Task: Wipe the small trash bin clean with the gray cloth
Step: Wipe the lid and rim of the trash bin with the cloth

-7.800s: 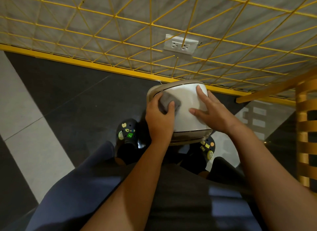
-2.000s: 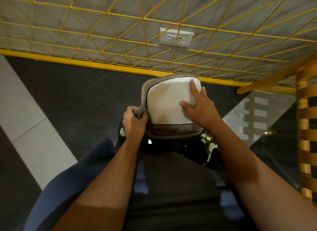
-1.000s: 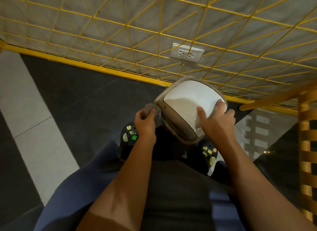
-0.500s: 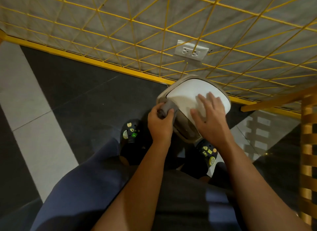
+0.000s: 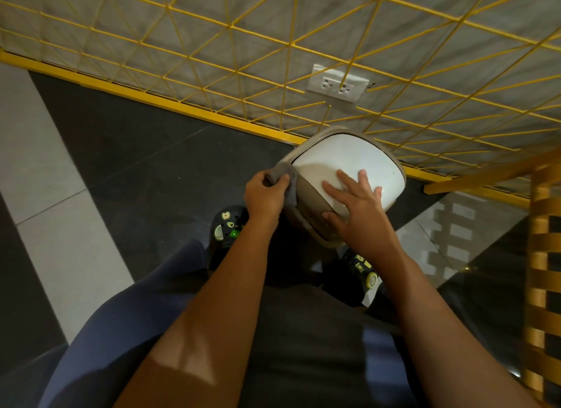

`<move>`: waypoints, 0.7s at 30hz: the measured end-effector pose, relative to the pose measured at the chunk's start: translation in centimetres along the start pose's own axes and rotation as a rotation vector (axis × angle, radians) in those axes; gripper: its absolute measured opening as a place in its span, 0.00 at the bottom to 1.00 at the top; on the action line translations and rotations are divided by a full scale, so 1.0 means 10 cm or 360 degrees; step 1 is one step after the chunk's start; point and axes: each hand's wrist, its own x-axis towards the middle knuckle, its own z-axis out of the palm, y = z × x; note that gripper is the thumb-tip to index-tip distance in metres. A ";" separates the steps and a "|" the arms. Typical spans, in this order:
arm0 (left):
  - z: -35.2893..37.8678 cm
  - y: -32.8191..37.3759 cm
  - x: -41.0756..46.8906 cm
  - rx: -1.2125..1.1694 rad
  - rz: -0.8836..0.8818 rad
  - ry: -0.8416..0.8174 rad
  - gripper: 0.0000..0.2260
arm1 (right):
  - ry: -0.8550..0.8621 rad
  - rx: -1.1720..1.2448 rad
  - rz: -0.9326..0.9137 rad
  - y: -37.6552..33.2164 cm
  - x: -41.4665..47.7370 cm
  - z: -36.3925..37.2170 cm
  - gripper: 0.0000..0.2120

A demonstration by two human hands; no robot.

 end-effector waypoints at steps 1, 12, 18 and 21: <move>0.00 -0.02 -0.05 -0.0016 -0.0011 -0.0025 0.08 | -0.0002 -0.0015 -0.0002 0.00 0.00 0.00 0.24; 0.16 0.07 -0.06 0.0190 0.0204 0.0042 0.13 | 0.0004 -0.0002 -0.0012 0.00 0.00 0.00 0.24; 0.10 0.15 0.17 0.0340 0.0195 0.0031 0.12 | -0.0004 0.0015 -0.0014 0.01 0.00 0.00 0.25; 0.09 0.06 0.02 0.0125 0.0096 -0.0020 0.05 | 0.0008 0.0002 -0.0009 0.00 0.01 0.01 0.25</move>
